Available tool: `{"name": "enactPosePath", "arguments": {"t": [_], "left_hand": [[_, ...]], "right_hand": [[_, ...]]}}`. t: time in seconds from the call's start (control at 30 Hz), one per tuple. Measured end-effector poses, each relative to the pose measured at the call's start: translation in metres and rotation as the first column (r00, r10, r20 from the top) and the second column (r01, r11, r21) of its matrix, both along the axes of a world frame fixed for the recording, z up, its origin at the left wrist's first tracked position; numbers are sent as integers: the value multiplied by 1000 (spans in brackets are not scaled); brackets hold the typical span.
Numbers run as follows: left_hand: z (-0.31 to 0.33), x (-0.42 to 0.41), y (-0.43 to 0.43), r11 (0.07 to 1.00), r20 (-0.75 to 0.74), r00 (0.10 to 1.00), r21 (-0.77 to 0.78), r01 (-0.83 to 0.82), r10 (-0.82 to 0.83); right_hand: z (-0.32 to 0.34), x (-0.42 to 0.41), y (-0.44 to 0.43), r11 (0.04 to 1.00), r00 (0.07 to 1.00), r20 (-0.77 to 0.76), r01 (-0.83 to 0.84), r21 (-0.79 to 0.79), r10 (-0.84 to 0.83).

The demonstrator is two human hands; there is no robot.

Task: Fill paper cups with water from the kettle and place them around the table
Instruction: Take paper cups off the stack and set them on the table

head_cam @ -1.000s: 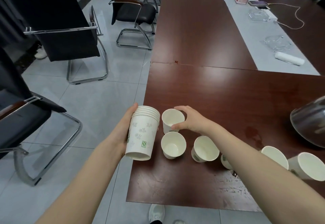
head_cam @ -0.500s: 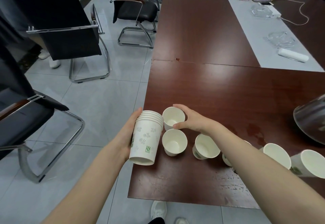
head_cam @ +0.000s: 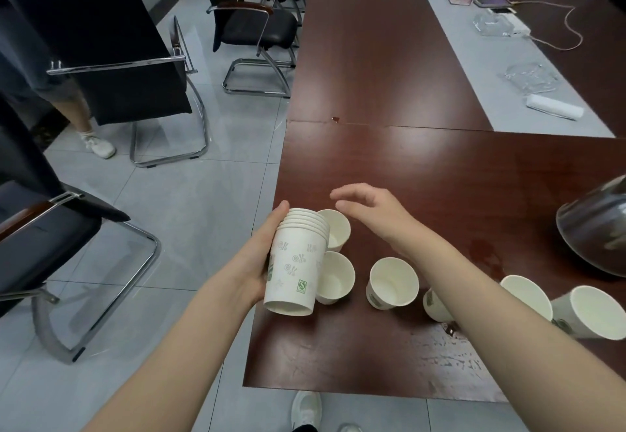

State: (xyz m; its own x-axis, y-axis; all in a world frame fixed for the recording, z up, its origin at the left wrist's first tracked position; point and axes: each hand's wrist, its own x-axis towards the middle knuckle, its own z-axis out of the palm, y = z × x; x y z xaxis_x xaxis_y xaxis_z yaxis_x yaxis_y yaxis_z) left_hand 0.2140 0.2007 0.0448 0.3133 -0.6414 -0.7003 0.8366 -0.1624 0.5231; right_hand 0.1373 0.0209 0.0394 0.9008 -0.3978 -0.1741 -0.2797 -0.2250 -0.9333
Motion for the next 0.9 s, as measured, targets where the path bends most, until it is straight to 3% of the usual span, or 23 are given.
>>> {"name": "enactPosePath", "arguments": {"t": [0.17, 0.53, 0.9], "left_hand": [[11, -11, -20, 999, 60, 997, -9, 41, -41], [26, -41, -46, 989, 79, 986, 18, 147, -148], [40, -61, -60, 983, 22, 986, 84, 162, -164]], "right_hand": [[33, -17, 10, 981, 986, 73, -158, 108, 151], [37, -49, -8, 963, 997, 71, 6, 270, -26], [39, -66, -14, 953, 986, 2, 159, 258, -165]]}}
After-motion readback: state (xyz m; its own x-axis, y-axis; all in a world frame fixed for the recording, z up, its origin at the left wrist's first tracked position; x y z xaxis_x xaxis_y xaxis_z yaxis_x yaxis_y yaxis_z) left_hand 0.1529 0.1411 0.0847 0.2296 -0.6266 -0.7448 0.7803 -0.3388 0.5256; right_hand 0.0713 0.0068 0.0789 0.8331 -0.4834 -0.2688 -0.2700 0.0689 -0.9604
